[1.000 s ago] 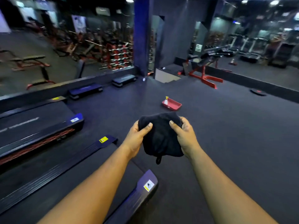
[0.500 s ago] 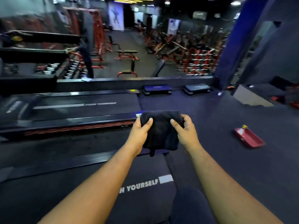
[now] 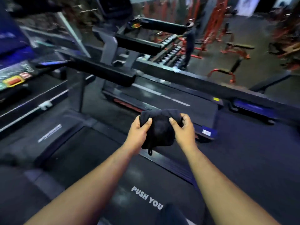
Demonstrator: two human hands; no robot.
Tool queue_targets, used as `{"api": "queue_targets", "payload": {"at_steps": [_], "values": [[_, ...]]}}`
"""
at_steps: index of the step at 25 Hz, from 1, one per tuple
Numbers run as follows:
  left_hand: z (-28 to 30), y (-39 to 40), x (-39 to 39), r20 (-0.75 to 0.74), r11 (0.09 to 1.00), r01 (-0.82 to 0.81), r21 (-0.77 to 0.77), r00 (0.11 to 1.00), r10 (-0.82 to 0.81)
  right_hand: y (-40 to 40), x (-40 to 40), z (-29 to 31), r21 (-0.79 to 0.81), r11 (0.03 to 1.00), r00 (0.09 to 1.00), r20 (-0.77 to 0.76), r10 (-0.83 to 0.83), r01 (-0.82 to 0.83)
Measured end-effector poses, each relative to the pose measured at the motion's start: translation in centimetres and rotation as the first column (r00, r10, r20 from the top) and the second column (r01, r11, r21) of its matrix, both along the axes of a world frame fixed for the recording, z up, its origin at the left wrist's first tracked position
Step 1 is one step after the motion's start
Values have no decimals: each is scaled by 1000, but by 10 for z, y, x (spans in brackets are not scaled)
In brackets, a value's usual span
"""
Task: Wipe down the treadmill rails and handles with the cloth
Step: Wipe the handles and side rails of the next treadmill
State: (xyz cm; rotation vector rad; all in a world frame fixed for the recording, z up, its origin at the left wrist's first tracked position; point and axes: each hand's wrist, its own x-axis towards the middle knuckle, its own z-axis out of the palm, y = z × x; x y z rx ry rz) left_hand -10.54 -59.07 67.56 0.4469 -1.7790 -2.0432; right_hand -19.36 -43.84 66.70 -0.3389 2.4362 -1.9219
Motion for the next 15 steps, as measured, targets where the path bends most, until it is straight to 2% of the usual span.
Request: {"api": "queue_targets", "payload": {"at_steps": [4, 8, 10, 12, 15], "values": [[46, -46, 25, 94, 957, -287, -49, 952, 291, -75, -23, 37, 127, 962, 970, 33, 240, -243], [85, -77, 93, 160, 853, -516, -79, 838, 522, -151, 26, 66, 153, 869, 882, 84, 463, -471], [92, -80, 118, 202, 828, -551, -100, 804, 560, -164, 54, 65, 134, 862, 872, 76, 483, -489], [92, -89, 165, 243, 710, -692, -128, 672, 699, -190, 103, 62, 114, 775, 783, 105, 613, -622], [88, -98, 224, 265, 577, -804, -144, 530, 805, -220, 175, 50, 91, 563, 568, 220, 793, -821]]}}
